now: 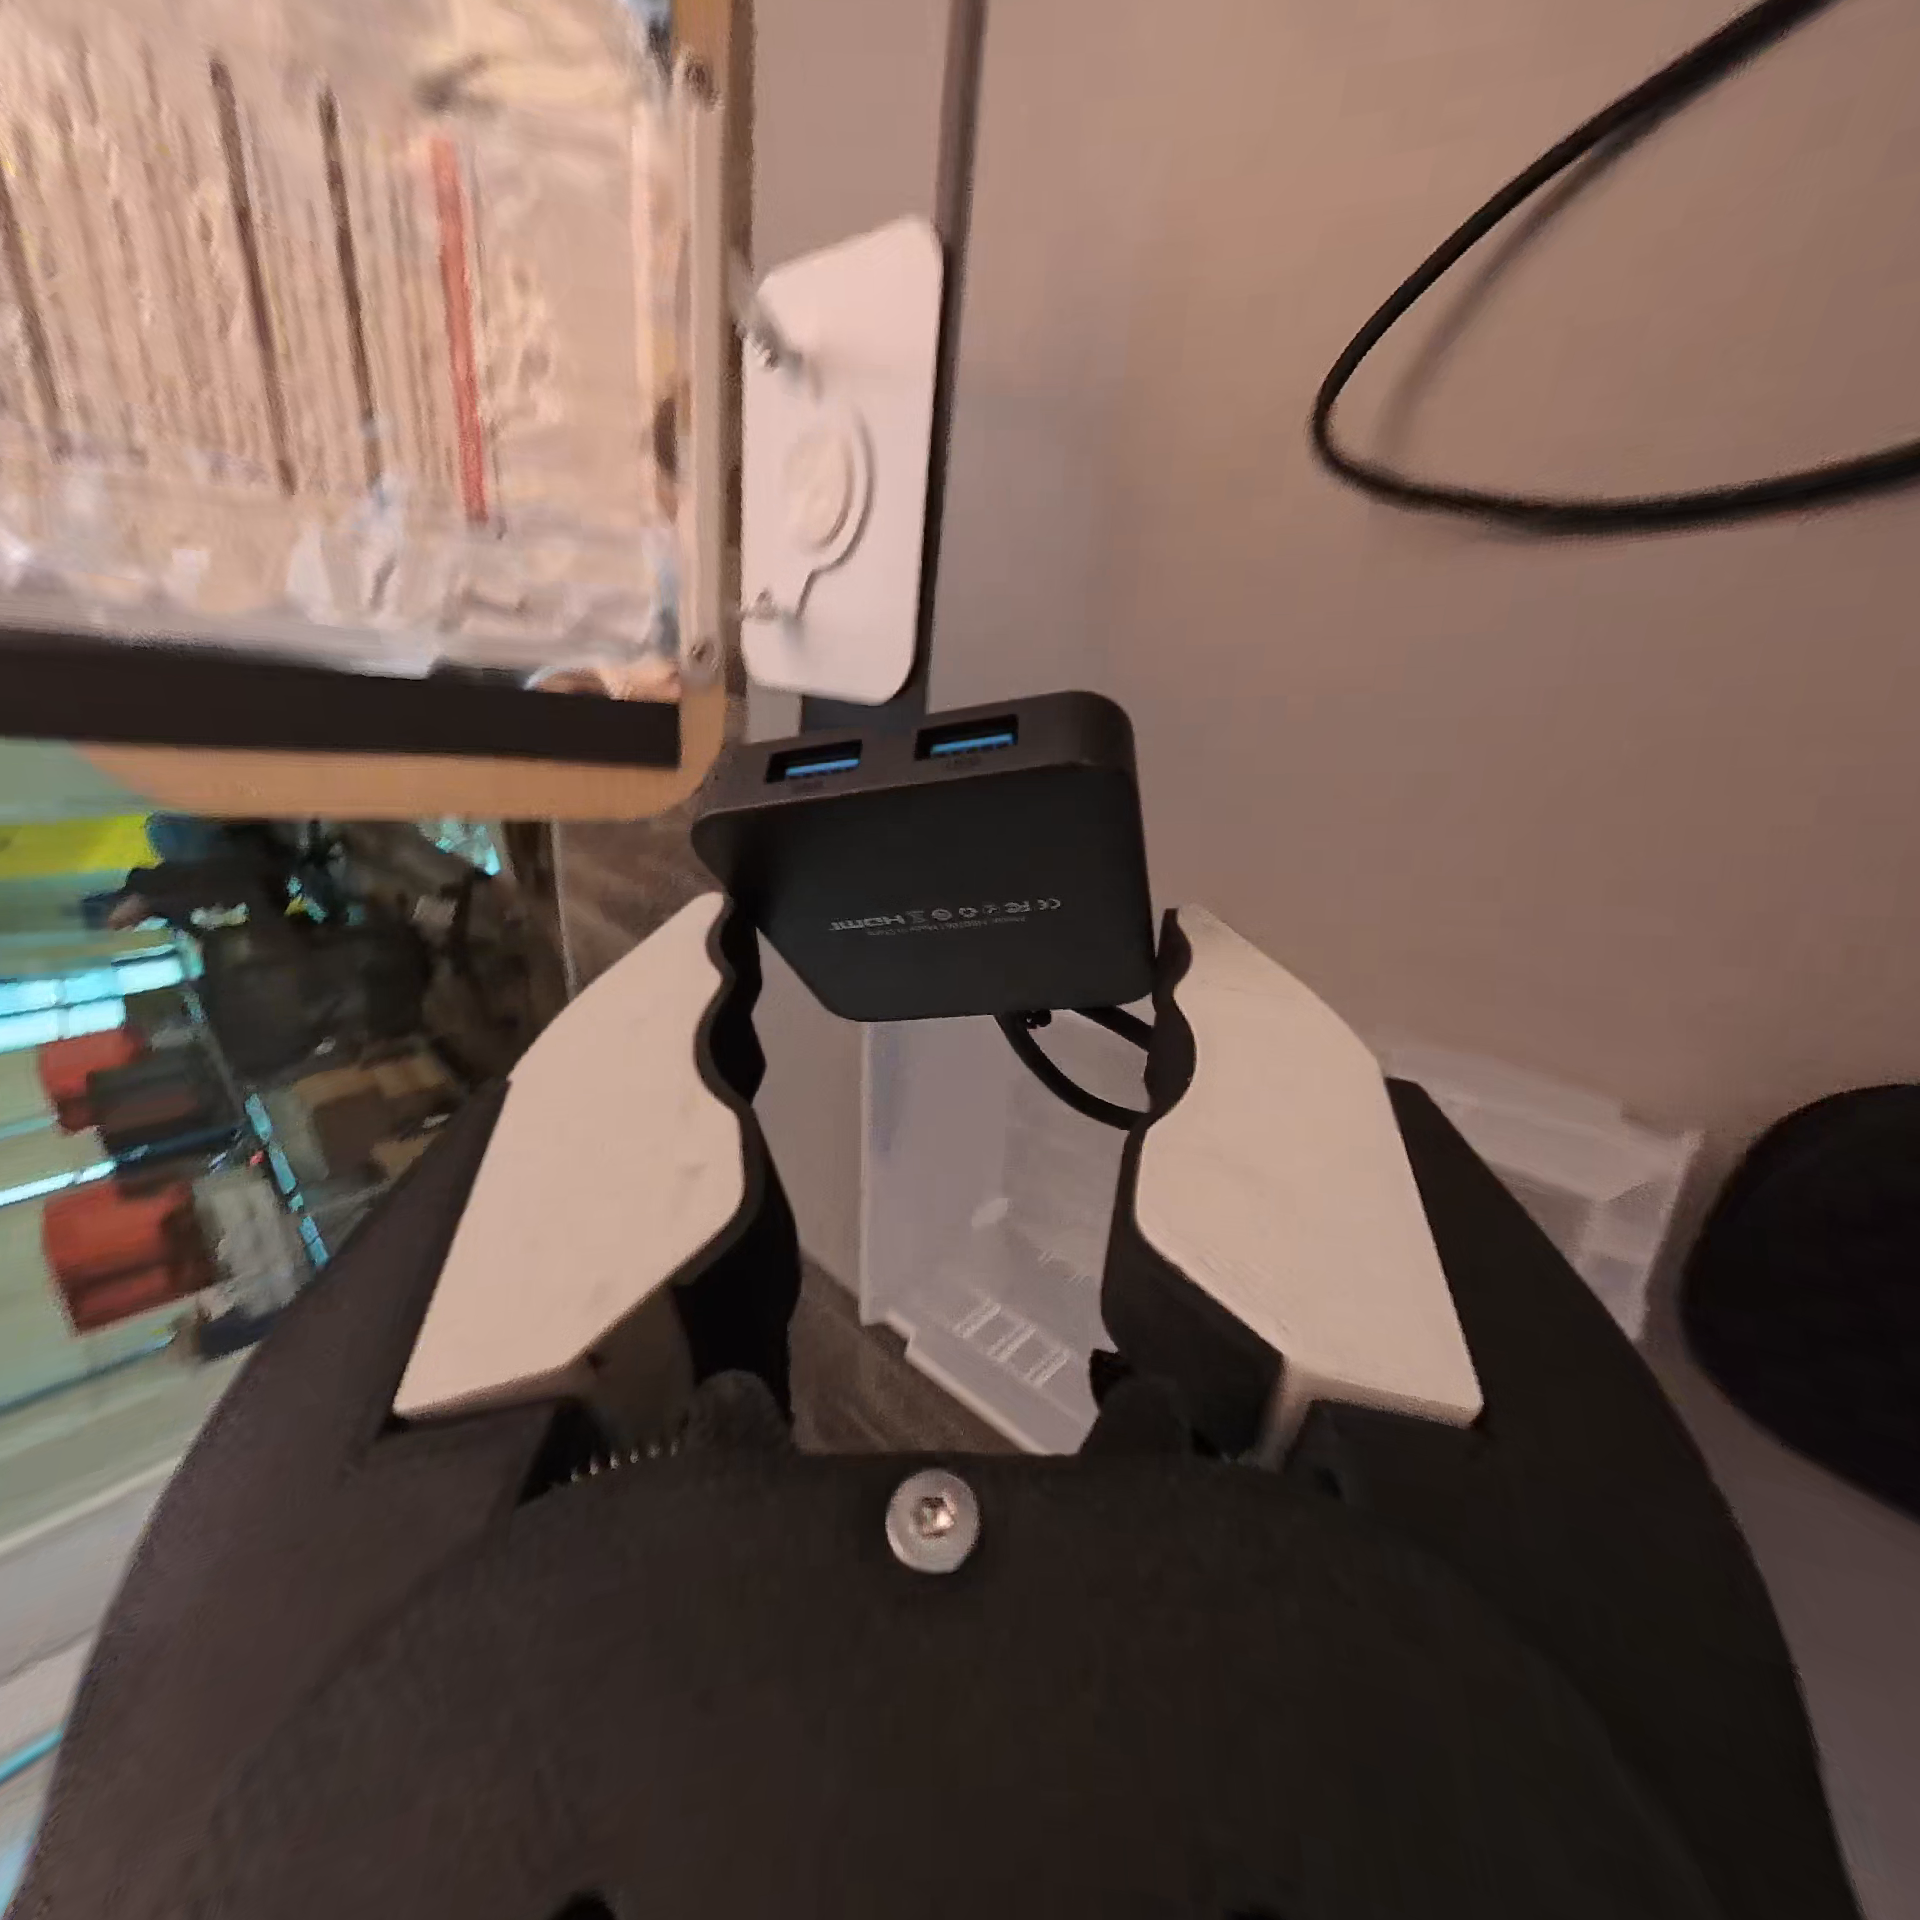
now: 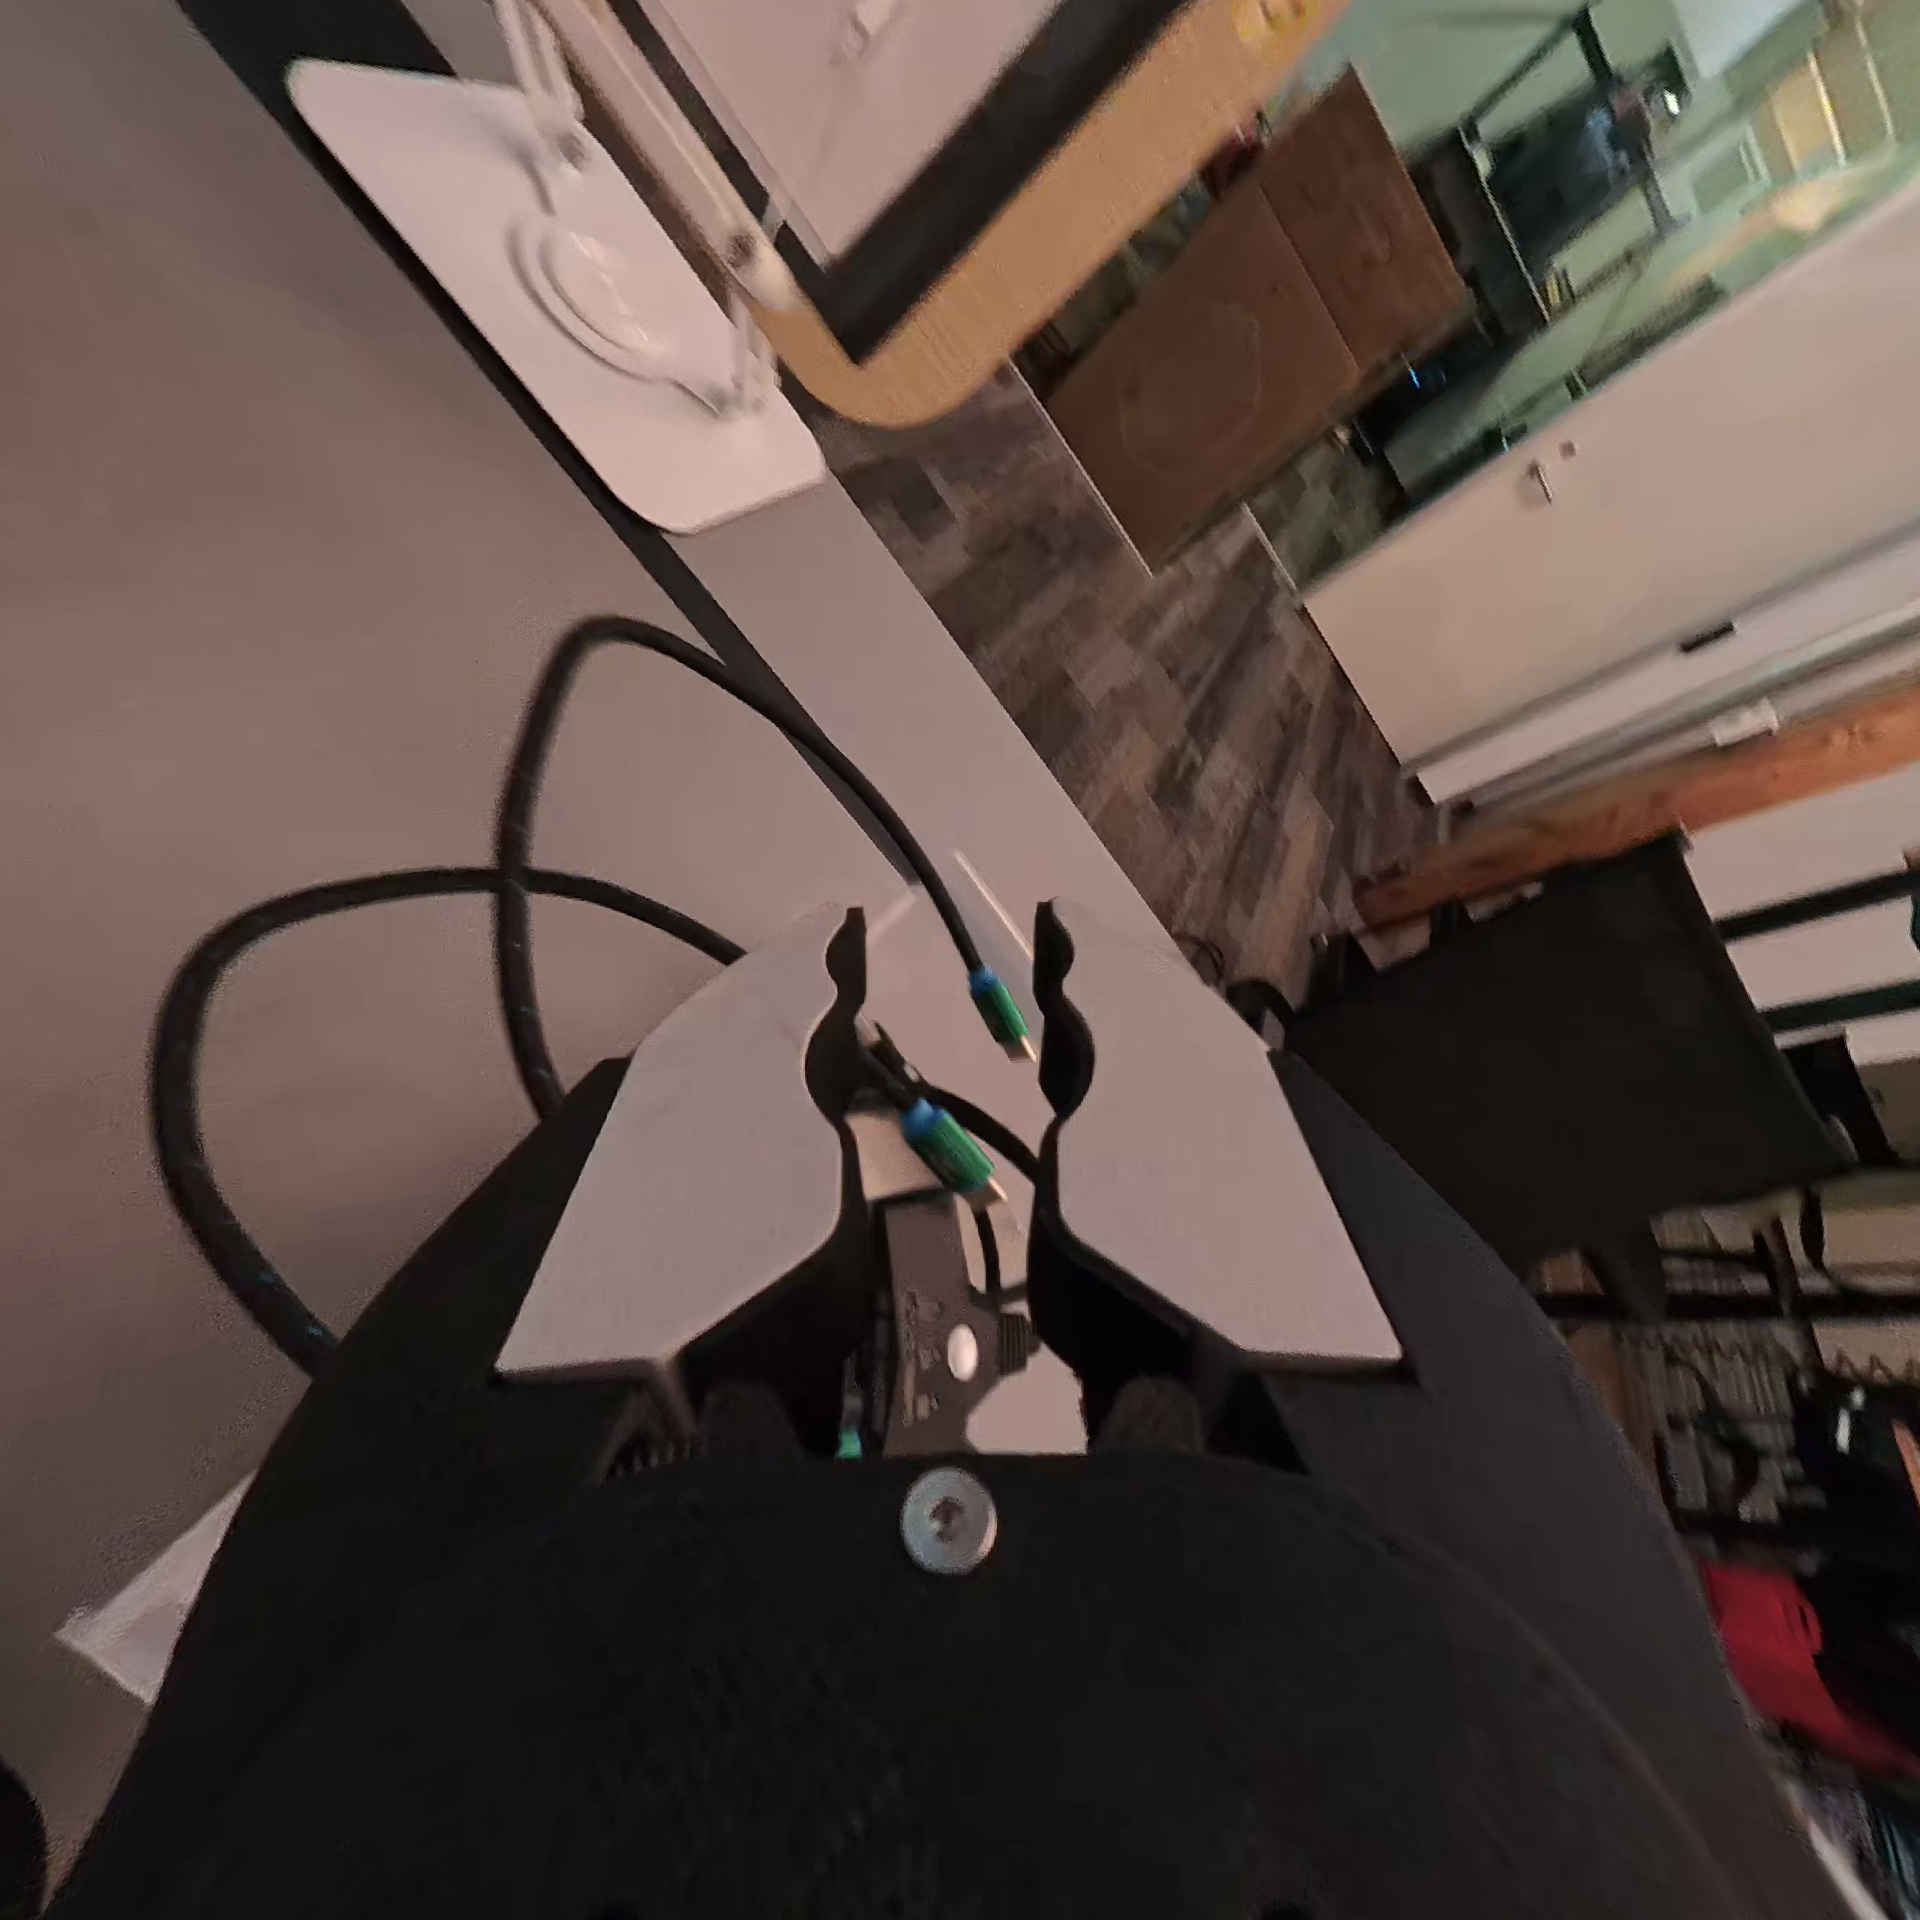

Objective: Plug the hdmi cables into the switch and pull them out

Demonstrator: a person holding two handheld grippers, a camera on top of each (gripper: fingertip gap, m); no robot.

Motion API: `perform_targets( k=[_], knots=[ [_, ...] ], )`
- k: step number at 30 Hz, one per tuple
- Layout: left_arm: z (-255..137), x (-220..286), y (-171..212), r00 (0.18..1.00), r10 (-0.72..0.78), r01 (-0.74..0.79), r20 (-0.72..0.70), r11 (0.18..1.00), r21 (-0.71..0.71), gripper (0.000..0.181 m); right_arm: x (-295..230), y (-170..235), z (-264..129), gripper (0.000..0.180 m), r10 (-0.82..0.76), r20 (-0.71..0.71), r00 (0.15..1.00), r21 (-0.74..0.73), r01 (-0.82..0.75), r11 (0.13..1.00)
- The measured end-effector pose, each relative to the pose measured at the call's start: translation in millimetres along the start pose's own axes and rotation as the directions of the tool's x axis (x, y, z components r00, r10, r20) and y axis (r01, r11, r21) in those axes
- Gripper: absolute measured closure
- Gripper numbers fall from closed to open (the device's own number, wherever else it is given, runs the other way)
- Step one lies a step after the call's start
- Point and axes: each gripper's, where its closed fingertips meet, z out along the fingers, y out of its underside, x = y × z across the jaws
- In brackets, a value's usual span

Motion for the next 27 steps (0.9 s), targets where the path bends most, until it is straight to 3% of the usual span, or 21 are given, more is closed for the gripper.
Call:
perform_targets(
  k=[5, 8, 15, 19, 23, 27],
  knots=[
    [12, 26, -42, 0.980, -0.053, 0.067, -0.194, 0.996, 0.066, 0.108, -31, -31, 6, 0.148, -0.094, 0.056, 0.994, 0.039, 0.092, 0.995],
    [41, 35, -48, 0.963, -0.071, 0.078, -0.262, 0.997, 0.017, 0.108, -43, -32, 13, 0.148, -0.150, 0.074, 0.986, 0.008, 0.150, 0.989],
    [136, 71, -41, 0.912, -0.109, 0.049, -0.395, 0.986, -0.160, 0.109, -65, -23, 19, 0.148, -0.197, 0.161, 0.967, -0.042, 0.207, 0.978],
    [182, 87, -18, 0.887, -0.155, 0.045, -0.435, 0.967, -0.251, 0.109, -78, -16, 18, 0.148, -0.226, 0.233, 0.946, -0.045, 0.243, 0.969],
    [209, 108, 16, 0.854, -0.201, 0.000, -0.480, 0.922, -0.387, 0.109, -78, -13, 13, 0.148, -0.227, 0.261, 0.938, -0.021, 0.240, 0.970],
    [214, 114, 13, 0.813, -0.270, 0.062, -0.516, 0.921, -0.384, 0.109, -70, -12, 8, 0.148, -0.207, 0.253, 0.945, -0.007, 0.216, 0.976]
  ],
)
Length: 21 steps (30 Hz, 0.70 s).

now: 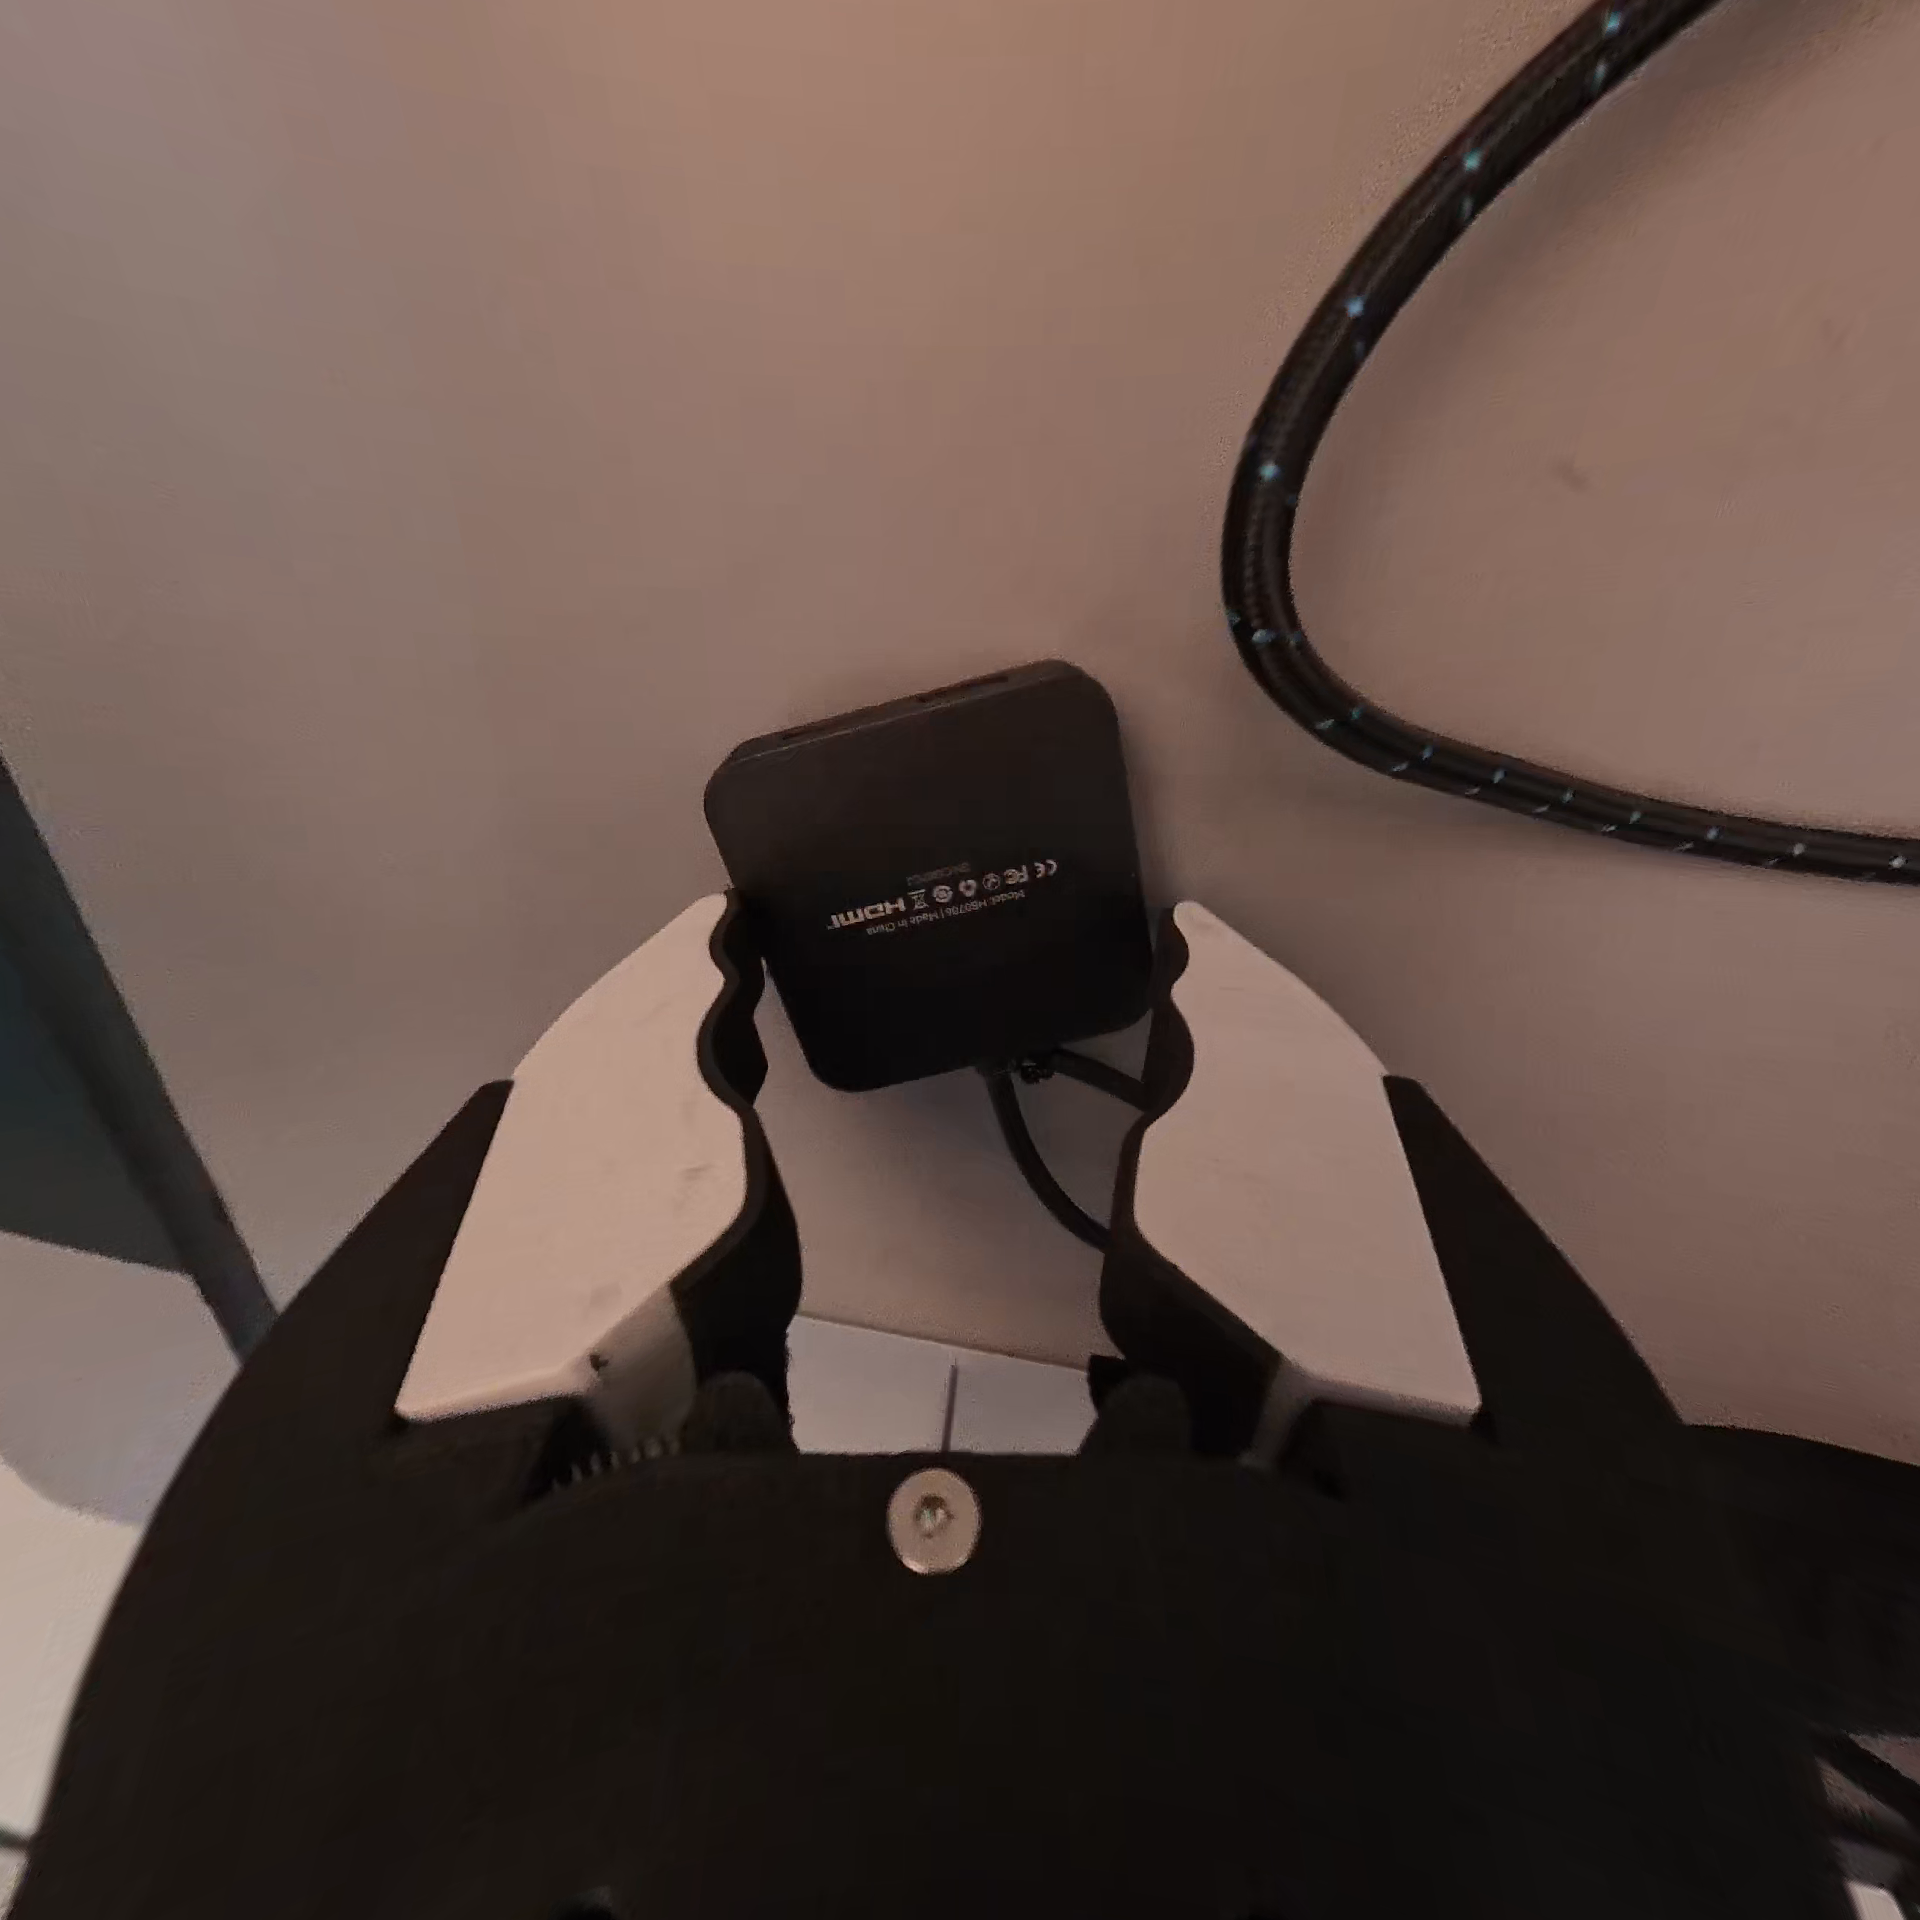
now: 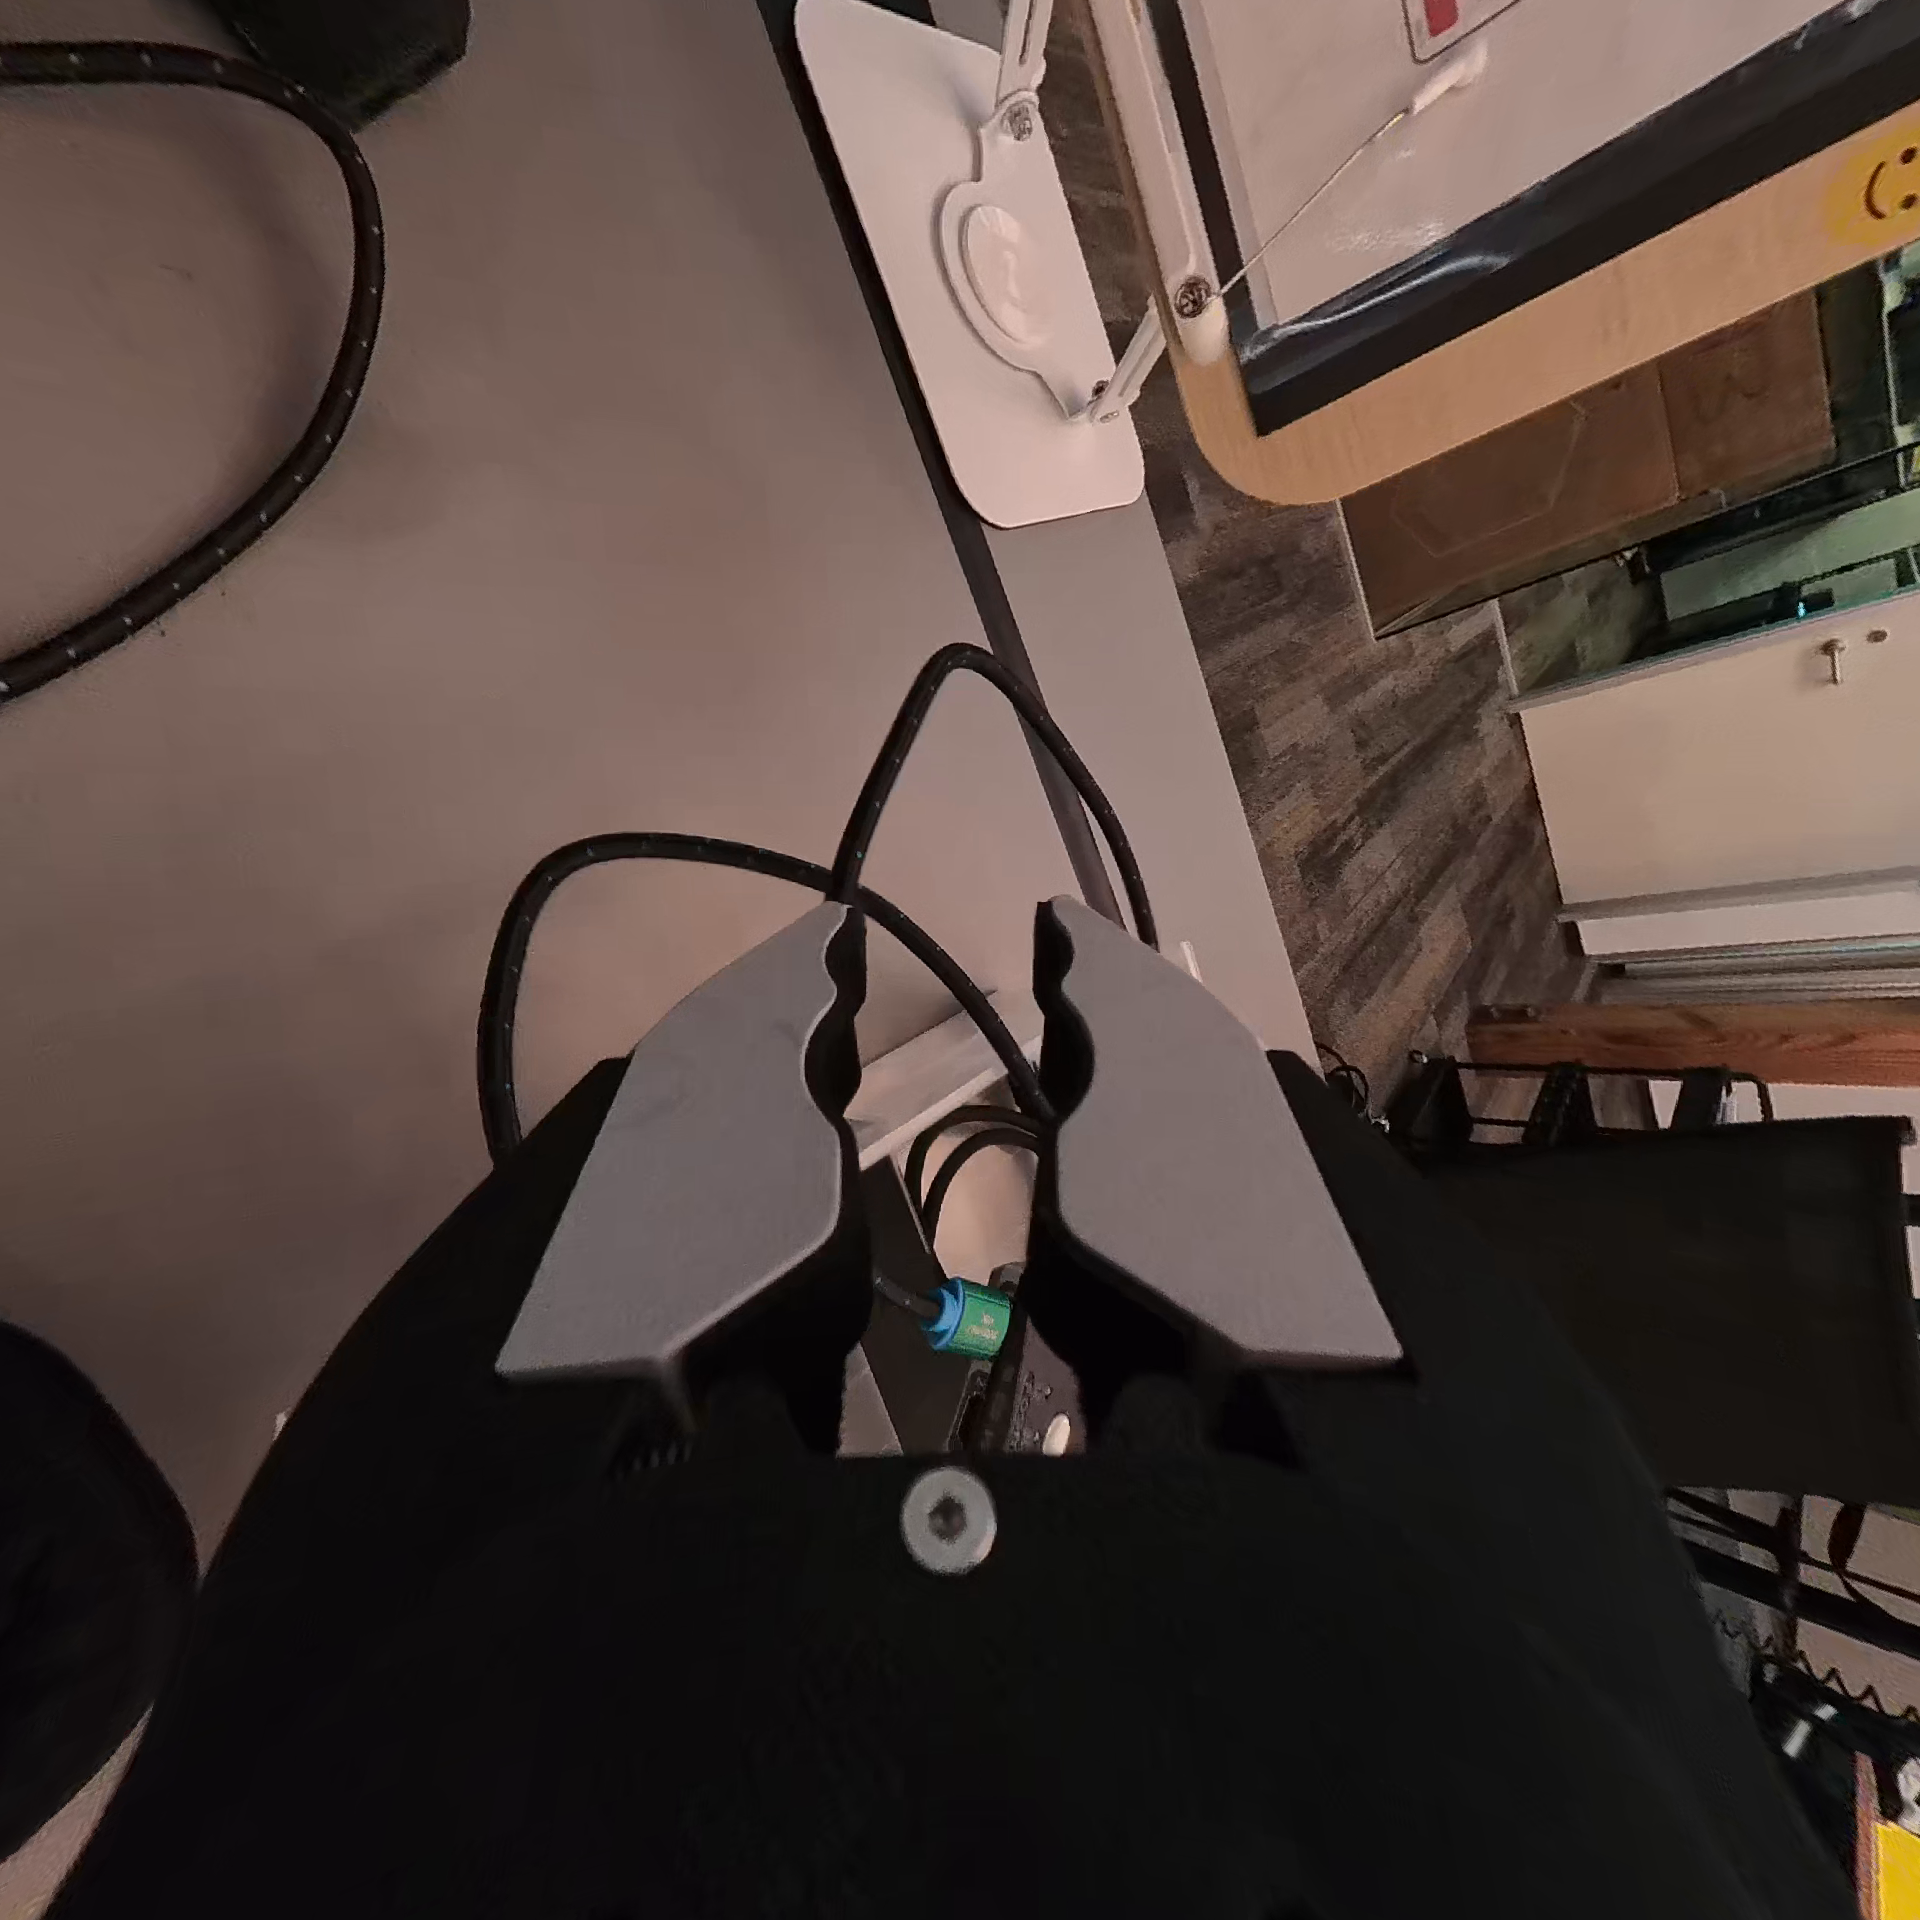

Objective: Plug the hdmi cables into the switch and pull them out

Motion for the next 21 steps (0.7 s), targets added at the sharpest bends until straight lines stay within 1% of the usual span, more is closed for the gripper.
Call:
perform_targets(
  k=[3, 5, 6, 8, 10, 13, 15, 16, 17, 18, 19, 20, 21],
  knots=[
    [0, 0, 1, 1.000, 0.010, -0.010, 0.011, 1.000, 0.030, 0.108, 4, 3, -4, 0.148, 0.012, -0.010, 1.000, 0.005, -0.012, 1.000],
    [-4, -2, 2, 0.999, 0.001, -0.003, 0.044, 0.998, 0.059, 0.109, 7, 5, -9, 0.148, 0.020, -0.021, 1.000, 0.012, -0.020, 1.000],
    [-9, -4, 2, 0.997, -0.009, 0.003, 0.073, 0.997, 0.082, 0.106, 9, 6, -11, 0.148, 0.026, -0.028, 0.999, 0.018, -0.026, 1.000],
    [-22, -5, 3, 0.992, -0.027, 0.009, 0.120, 0.989, 0.148, 0.112, 13, 7, -18, 0.148, 0.039, -0.044, 0.998, 0.034, -0.037, 0.999],
    [-37, -6, 4, 0.984, -0.050, 0.011, 0.171, 0.976, 0.219, 0.108, 18, 7, -25, 0.148, 0.051, -0.062, 0.997, 0.051, -0.048, 0.998],
    [-64, 6, -1, 0.973, -0.097, 0.017, 0.210, 0.935, 0.354, 0.109, 24, 8, -34, 0.148, 0.068, -0.089, 0.994, 0.077, -0.061, 0.995],
    [-83, 32, -16, 0.976, -0.082, -0.023, 0.204, 0.884, 0.467, 0.113, 28, 9, -39, 0.148, 0.079, -0.103, 0.992, 0.094, -0.070, 0.993],
    [-89, 54, -26, 0.984, -0.044, -0.053, 0.175, 0.855, 0.516, 0.115, 30, 9, -41, 0.148, 0.085, -0.107, 0.991, 0.104, -0.074, 0.992],
    [-92, 82, -35, 0.991, 0.020, -0.089, 0.130, 0.830, 0.551, 0.117, 31, 9, -43, 0.148, 0.091, -0.111, 0.990, 0.112, -0.078, 0.991],
    [-92, 118, -42, 0.992, 0.115, -0.121, 0.047, 0.808, 0.576, 0.117, 32, 9, -44, 0.148, 0.095, -0.116, 0.989, 0.119, -0.081, 0.990],
    [-91, 158, -45, 0.971, 0.228, -0.144, -0.067, 0.790, 0.596, 0.119, 33, 10, -45, 0.148, 0.097, -0.121, 0.988, 0.122, -0.082, 0.989],
    [-89, 191, -46, 0.936, 0.320, -0.172, -0.147, 0.779, 0.603, 0.121, 34, 11, -46, 0.148, 0.099, -0.122, 0.988, 0.124, -0.084, 0.989],
    [-84, 210, -47, 0.915, 0.370, -0.208, -0.161, 0.775, 0.597, 0.122, 34, 11, -47, 0.148, 0.102, -0.122, 0.987, 0.127, -0.086, 0.988]
  ],
)
